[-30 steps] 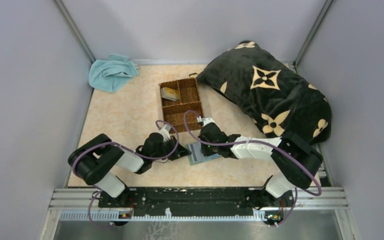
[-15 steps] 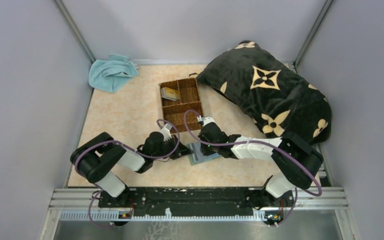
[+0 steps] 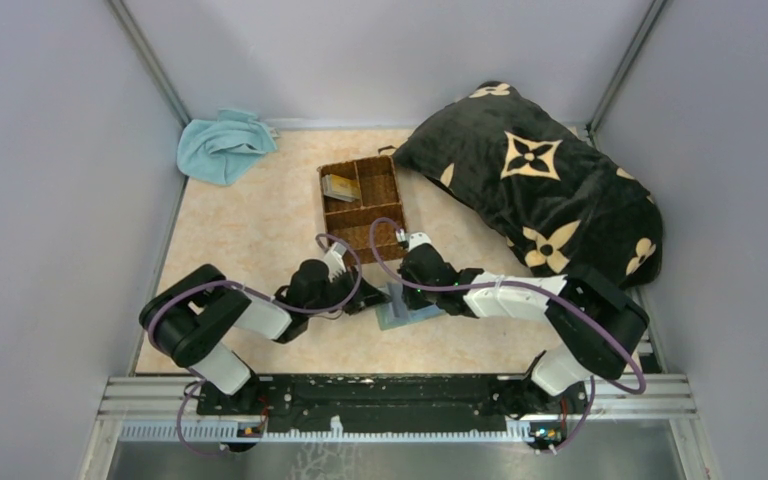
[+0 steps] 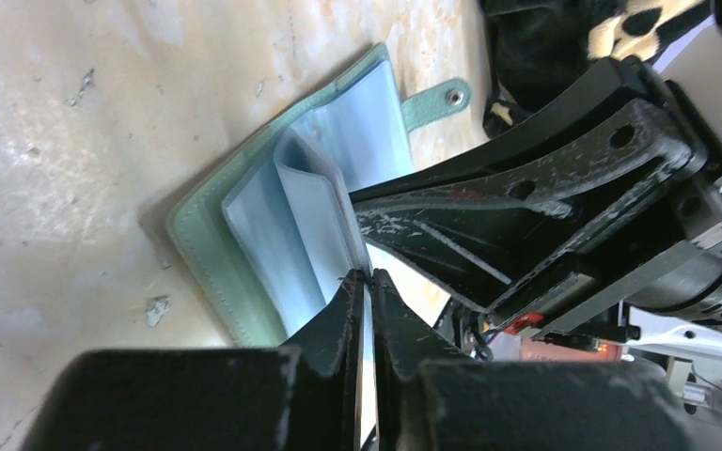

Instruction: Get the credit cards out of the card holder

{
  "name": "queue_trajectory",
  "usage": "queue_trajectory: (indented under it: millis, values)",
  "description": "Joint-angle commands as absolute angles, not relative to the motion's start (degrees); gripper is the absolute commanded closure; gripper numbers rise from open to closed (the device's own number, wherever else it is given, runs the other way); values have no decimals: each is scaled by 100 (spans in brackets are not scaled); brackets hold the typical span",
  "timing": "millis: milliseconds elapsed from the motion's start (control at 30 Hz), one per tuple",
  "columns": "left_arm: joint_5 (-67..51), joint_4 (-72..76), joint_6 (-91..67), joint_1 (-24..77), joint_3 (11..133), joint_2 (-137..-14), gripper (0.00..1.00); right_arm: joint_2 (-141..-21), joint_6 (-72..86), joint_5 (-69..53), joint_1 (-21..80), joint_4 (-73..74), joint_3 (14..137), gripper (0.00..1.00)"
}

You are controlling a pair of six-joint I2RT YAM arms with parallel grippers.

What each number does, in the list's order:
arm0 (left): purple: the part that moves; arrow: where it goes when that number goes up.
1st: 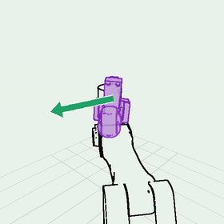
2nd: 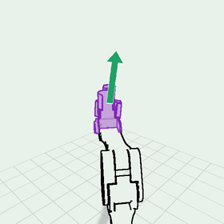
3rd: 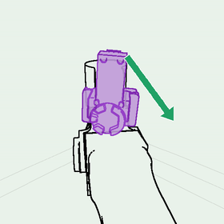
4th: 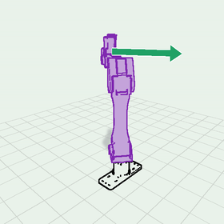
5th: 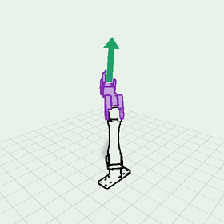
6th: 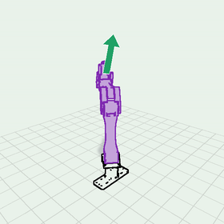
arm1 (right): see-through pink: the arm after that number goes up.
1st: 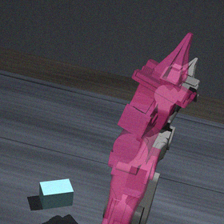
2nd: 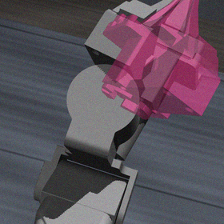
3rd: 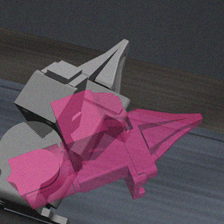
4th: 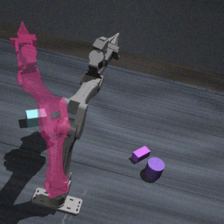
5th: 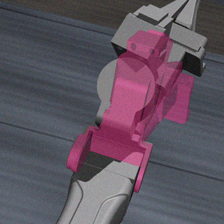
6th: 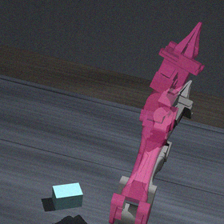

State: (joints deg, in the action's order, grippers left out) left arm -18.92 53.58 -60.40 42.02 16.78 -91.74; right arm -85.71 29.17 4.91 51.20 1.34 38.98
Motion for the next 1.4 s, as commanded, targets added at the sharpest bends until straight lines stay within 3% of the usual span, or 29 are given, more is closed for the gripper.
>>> queue_trajectory:
  millis: [0,800,967,1033,1133,1267,1367]
  values:
    - [-2001,5598,-5989,4245,1952,-9040,91,-8420,2989,286,5177,108,3819,100]
    - [-2196,5619,-5971,4263,2338,-9587,91,-7041,2895,992,5073,1037,3935,100]
    - [-2190,5590,-5960,4271,2365,-9571,91,-7003,2872,990,5019,1018,3954,72]
    - [-2188,5560,-5947,4271,2396,-9571,91,-7074,2878,1012,5016,1036,3963,65]
    - [-2207,5551,-5943,4270,2423,-9569,91,-7164,2943,1181,4987,1180,3985,64]
    - [-2216,5532,-5951,4280,2456,-9579,91,-7217,3012,1250,4959,1353,3986,73]
    - [-2232,5520,-5957,4302,2493,-9610,91,-6912,3011,1077,4957,1126,3848,63]
